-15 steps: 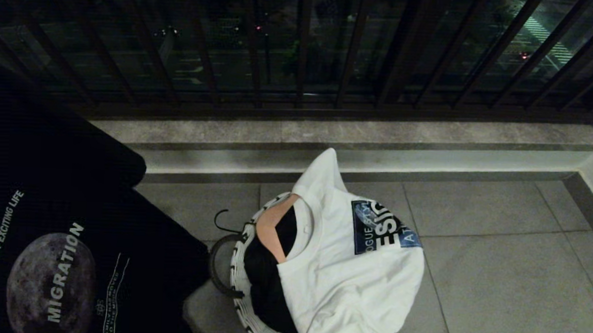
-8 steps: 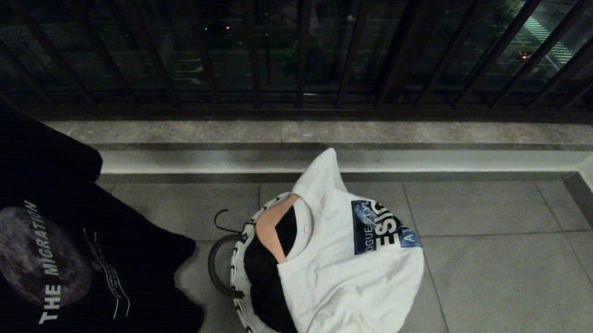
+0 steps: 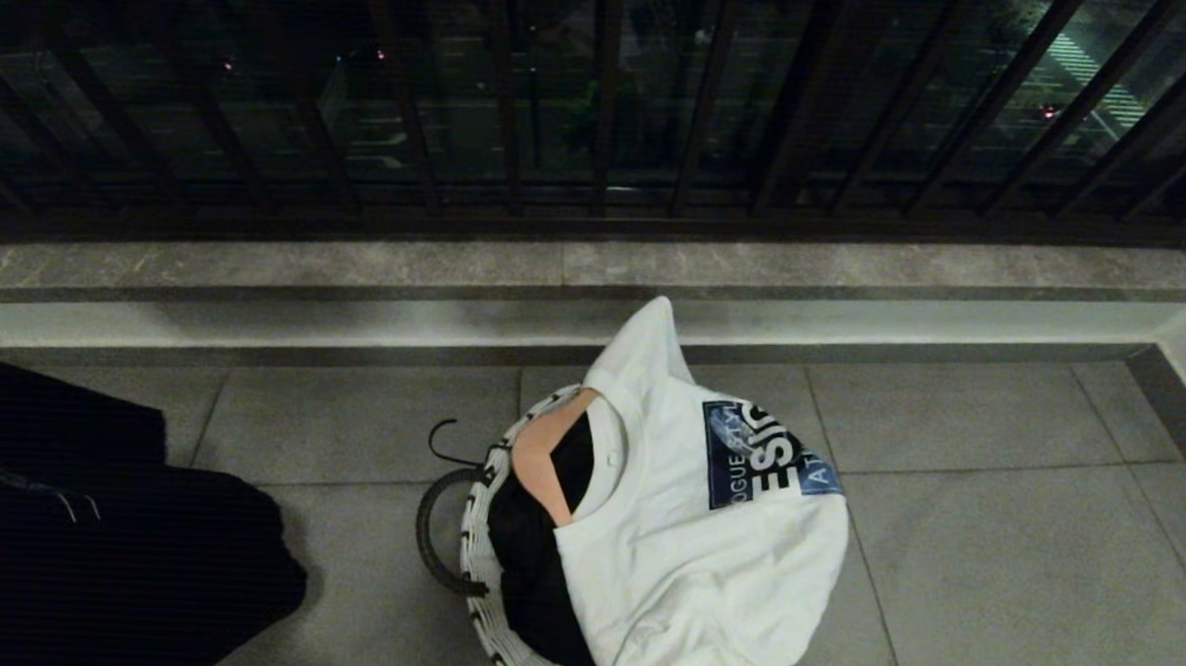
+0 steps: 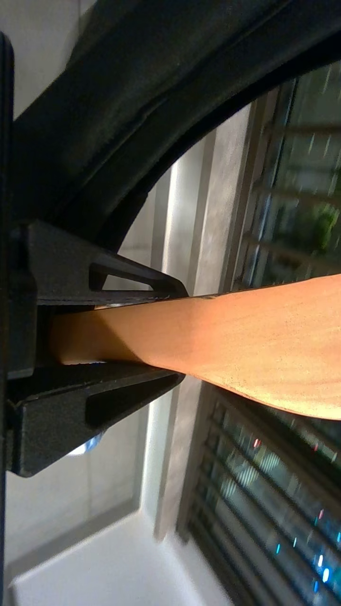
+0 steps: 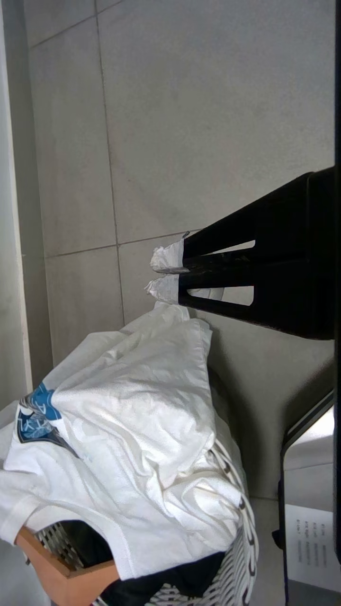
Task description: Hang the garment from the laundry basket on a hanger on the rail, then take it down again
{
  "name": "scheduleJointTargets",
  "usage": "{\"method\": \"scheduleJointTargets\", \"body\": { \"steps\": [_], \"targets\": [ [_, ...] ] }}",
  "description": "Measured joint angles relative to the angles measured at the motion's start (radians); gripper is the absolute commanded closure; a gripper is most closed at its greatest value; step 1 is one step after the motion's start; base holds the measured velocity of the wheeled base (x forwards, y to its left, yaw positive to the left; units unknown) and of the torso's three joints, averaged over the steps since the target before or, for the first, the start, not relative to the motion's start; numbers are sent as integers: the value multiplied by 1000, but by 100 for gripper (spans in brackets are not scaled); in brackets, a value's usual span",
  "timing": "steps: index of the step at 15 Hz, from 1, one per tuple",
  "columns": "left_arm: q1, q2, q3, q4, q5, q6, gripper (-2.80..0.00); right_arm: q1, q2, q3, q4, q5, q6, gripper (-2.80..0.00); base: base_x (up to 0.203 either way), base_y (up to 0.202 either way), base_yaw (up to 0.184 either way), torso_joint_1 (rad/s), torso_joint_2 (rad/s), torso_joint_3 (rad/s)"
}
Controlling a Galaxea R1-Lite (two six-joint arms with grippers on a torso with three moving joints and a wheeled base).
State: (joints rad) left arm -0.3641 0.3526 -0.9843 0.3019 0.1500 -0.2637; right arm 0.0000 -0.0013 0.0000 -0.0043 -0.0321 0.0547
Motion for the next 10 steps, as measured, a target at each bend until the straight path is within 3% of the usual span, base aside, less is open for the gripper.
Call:
{"method": "scheduleJointTargets", "body": {
  "steps": [10],
  "targets": [
    [173,12,39,0,0,56,0,0,0,0,0,0,0,0,0,0,0,0,0,0]
  ]
}}
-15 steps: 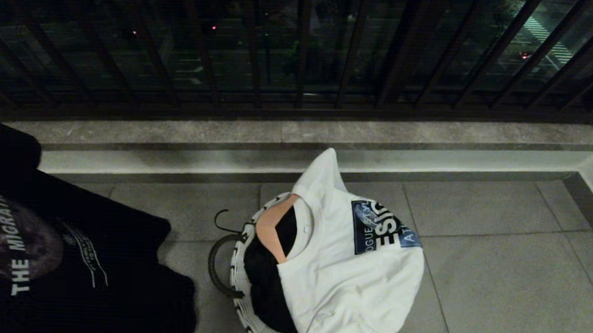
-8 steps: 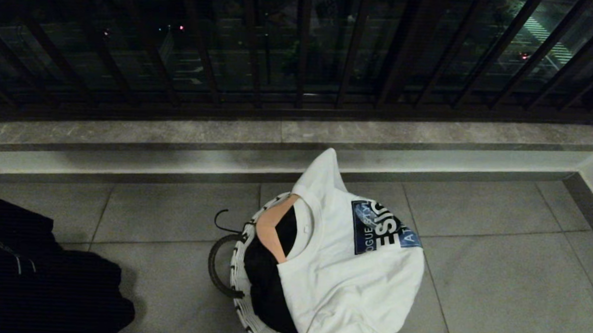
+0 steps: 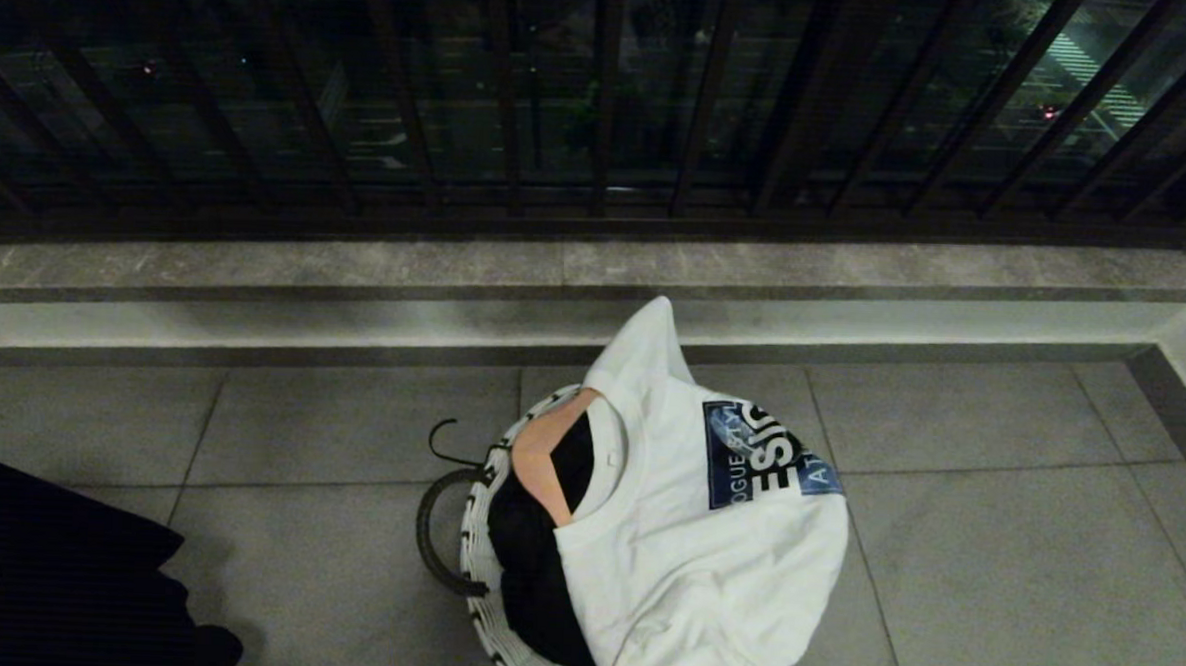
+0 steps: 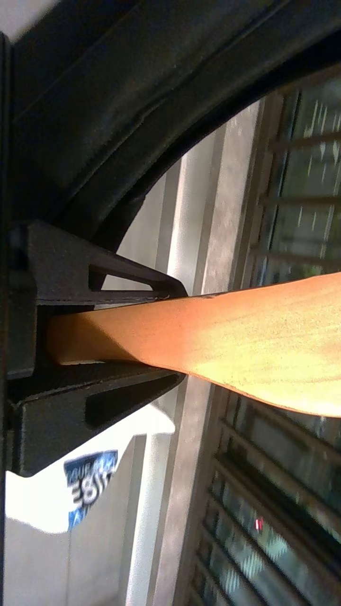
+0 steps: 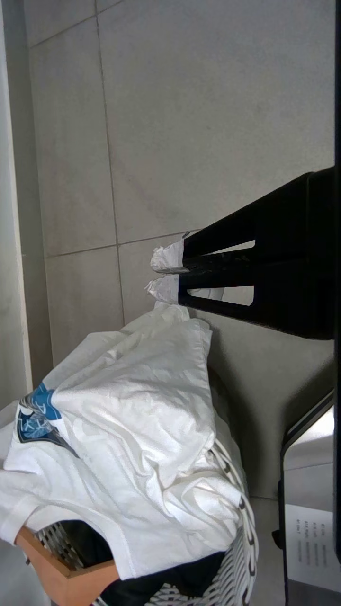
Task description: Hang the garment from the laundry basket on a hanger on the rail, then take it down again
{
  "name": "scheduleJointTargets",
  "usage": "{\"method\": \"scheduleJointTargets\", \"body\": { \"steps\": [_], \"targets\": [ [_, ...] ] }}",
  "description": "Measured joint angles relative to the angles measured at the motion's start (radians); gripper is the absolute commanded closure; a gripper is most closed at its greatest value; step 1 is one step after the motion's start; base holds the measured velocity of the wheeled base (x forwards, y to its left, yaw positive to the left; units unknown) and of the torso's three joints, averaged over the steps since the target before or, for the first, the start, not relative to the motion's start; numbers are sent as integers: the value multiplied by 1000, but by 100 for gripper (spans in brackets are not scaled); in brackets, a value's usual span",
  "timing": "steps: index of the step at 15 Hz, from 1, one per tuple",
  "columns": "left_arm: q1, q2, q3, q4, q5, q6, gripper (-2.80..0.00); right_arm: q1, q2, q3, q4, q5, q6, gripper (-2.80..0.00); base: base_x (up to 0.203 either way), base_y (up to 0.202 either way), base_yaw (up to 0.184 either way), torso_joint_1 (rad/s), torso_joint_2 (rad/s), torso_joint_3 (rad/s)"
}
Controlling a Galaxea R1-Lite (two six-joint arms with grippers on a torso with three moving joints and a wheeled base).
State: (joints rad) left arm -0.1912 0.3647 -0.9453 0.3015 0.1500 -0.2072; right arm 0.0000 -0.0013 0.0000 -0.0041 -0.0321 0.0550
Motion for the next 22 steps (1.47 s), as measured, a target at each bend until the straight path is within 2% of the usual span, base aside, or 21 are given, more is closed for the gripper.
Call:
{"method": "scheduleJointTargets", "body": {
  "steps": [4,7,10,22],
  "targets": [
    [63,-1,54,2,-1,5,0,0,0,0,0,0,0,0,0,0,0,0,0,0],
    [76,-3,62,6,1,24,0,0,0,0,0,0,0,0,0,0,0,0,0,0],
    [64,-7,71,14,28,32,0,0,0,0,0,0,0,0,0,0,0,0,0,0],
    [40,8,40,41,26,35,0,0,0,0,0,0,0,0,0,0,0,1,1,12]
  ]
}}
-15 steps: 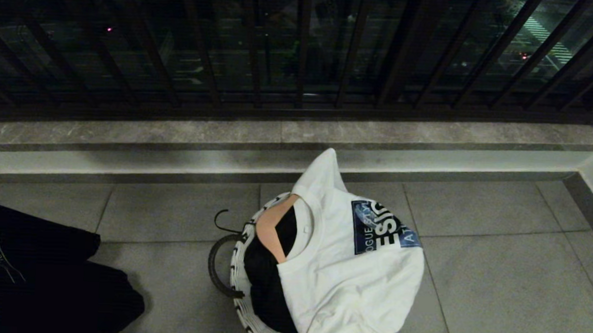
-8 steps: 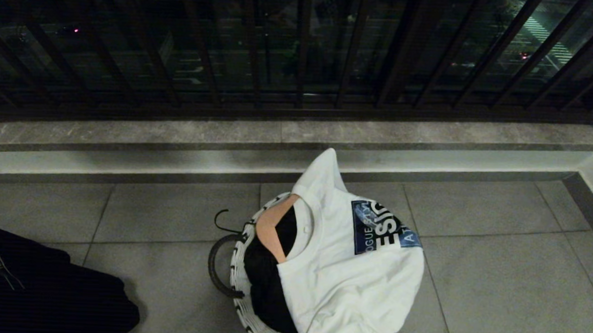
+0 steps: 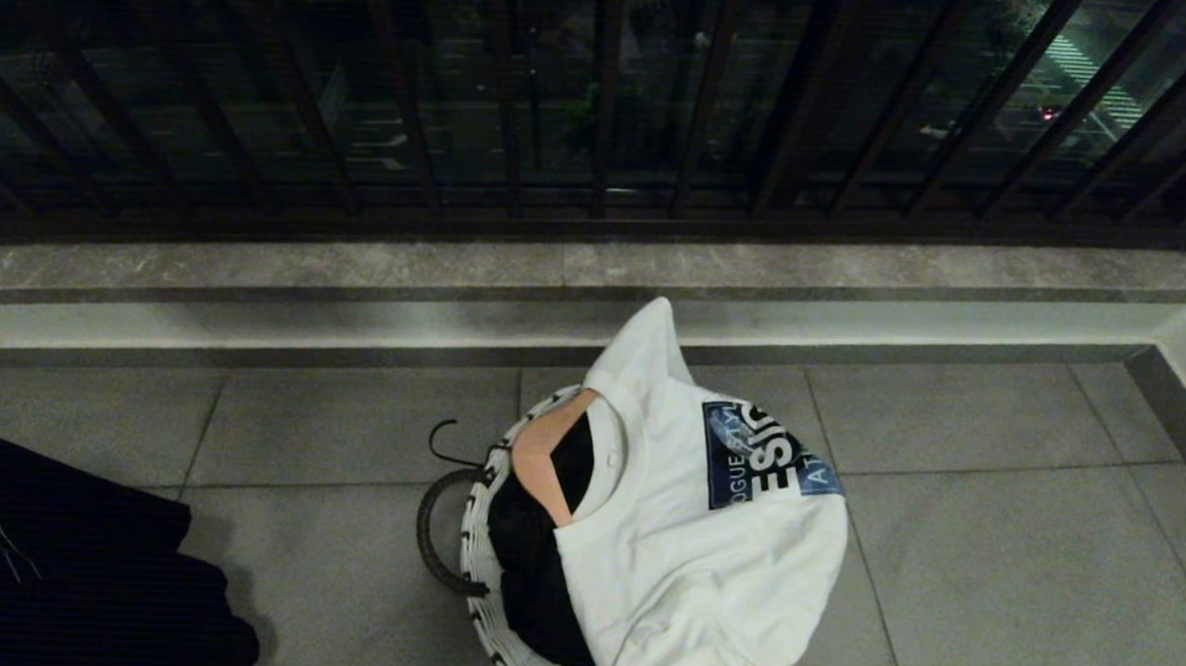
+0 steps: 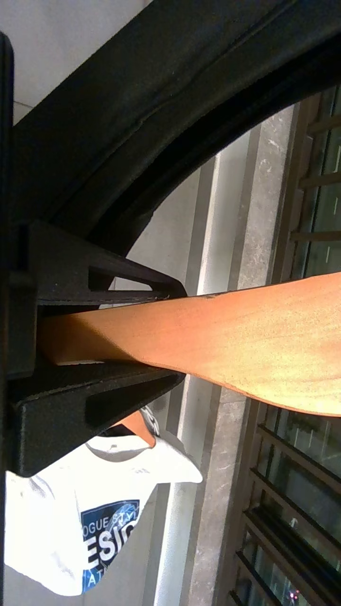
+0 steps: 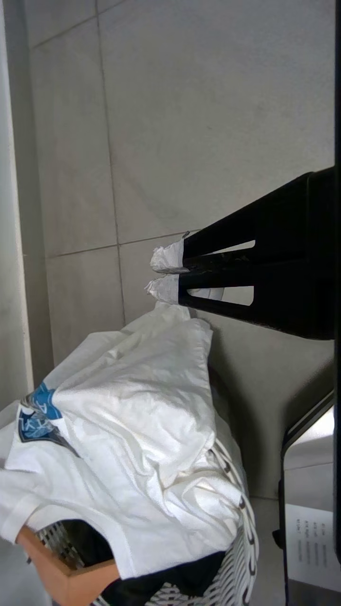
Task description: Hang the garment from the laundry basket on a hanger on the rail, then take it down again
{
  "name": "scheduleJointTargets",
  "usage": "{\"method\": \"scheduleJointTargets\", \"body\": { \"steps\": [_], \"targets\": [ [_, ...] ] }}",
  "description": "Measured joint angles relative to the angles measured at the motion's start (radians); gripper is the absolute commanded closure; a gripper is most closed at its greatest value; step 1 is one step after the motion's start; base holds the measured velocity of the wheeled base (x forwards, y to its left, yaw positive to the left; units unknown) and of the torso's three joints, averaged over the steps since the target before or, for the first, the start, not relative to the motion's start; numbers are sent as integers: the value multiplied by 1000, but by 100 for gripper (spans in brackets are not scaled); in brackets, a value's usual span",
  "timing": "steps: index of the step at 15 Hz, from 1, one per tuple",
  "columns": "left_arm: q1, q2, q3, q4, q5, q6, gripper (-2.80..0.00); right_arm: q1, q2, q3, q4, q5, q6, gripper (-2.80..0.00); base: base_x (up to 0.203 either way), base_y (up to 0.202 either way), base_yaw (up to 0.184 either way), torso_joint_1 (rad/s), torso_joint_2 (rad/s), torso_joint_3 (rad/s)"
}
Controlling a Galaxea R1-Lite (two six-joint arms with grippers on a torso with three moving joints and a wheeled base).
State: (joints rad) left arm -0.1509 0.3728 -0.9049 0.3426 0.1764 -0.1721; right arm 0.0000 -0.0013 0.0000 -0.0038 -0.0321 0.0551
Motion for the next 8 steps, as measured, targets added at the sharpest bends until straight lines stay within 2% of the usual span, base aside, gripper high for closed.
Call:
{"method": "scheduleJointTargets", "body": {
  "steps": [4,8],
  "targets": [
    [-3,-5,0,-23,1,2,0,0,0,0,0,0,0,0,0,0,0,1,2,189],
    [-3,-5,29,-136,2,15,0,0,0,0,0,0,0,0,0,0,0,3,3,202]
  ]
}}
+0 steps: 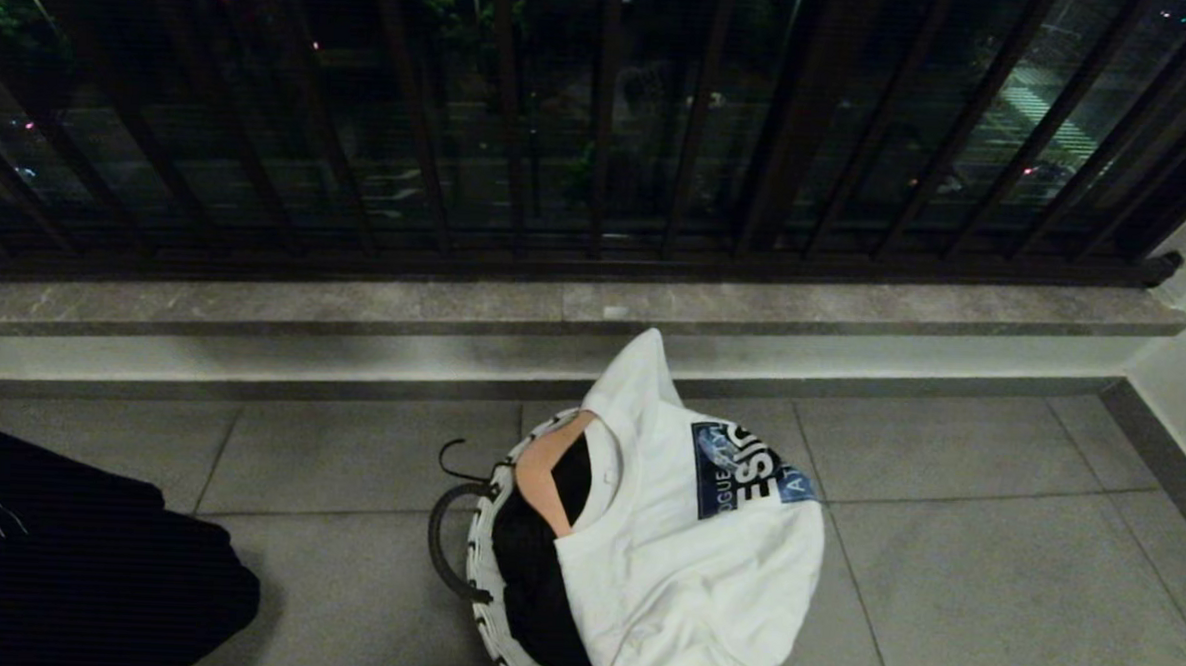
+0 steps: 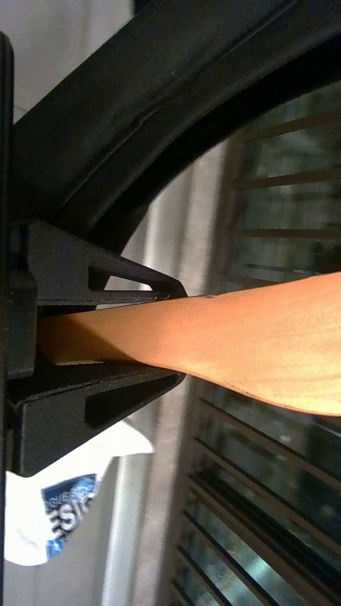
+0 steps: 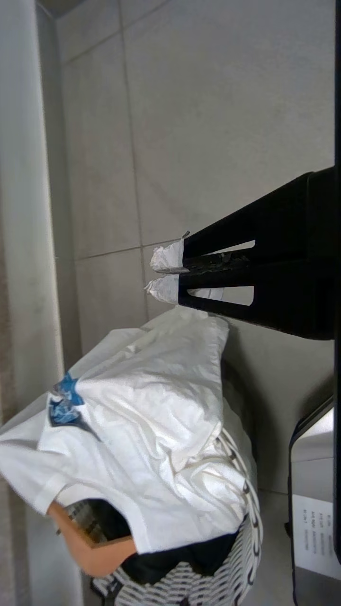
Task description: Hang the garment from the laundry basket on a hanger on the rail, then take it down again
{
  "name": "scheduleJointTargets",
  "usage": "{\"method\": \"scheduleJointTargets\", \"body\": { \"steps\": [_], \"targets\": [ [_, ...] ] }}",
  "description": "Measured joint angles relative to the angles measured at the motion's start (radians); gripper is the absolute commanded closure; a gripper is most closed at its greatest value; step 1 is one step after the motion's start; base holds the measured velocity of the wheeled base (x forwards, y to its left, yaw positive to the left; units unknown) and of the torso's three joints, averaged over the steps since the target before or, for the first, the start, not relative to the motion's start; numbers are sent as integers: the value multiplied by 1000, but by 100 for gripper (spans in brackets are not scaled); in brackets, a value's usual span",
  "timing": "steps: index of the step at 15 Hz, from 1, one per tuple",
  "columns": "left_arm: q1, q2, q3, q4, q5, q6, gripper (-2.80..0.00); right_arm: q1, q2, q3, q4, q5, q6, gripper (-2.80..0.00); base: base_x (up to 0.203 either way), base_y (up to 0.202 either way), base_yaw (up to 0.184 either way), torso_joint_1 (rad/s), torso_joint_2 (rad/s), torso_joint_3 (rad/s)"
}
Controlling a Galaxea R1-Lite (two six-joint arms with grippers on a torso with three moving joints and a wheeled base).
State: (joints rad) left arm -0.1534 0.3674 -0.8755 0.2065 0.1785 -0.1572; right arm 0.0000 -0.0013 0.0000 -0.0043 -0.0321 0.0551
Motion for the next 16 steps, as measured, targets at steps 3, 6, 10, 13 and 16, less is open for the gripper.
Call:
{"method": "scheduleJointTargets", "body": {
  "steps": [3,6,10,13,16],
  "targets": [
    [0,-2,2,-23,2,1,0,0,0,0,0,0,0,0,0,0,0,4,5,205],
    [0,-3,5,-64,3,0,0,0,0,0,0,0,0,0,0,0,0,2,1,199],
    [0,-8,6,-65,3,0,0,0,0,0,0,0,0,0,0,0,0,0,0,203],
    [0,-13,8,-65,3,5,0,0,0,0,0,0,0,0,0,0,0,1,3,201],
    [0,-17,12,-65,2,6,0,0,0,0,0,0,0,0,0,0,0,3,4,207]
  ]
}}
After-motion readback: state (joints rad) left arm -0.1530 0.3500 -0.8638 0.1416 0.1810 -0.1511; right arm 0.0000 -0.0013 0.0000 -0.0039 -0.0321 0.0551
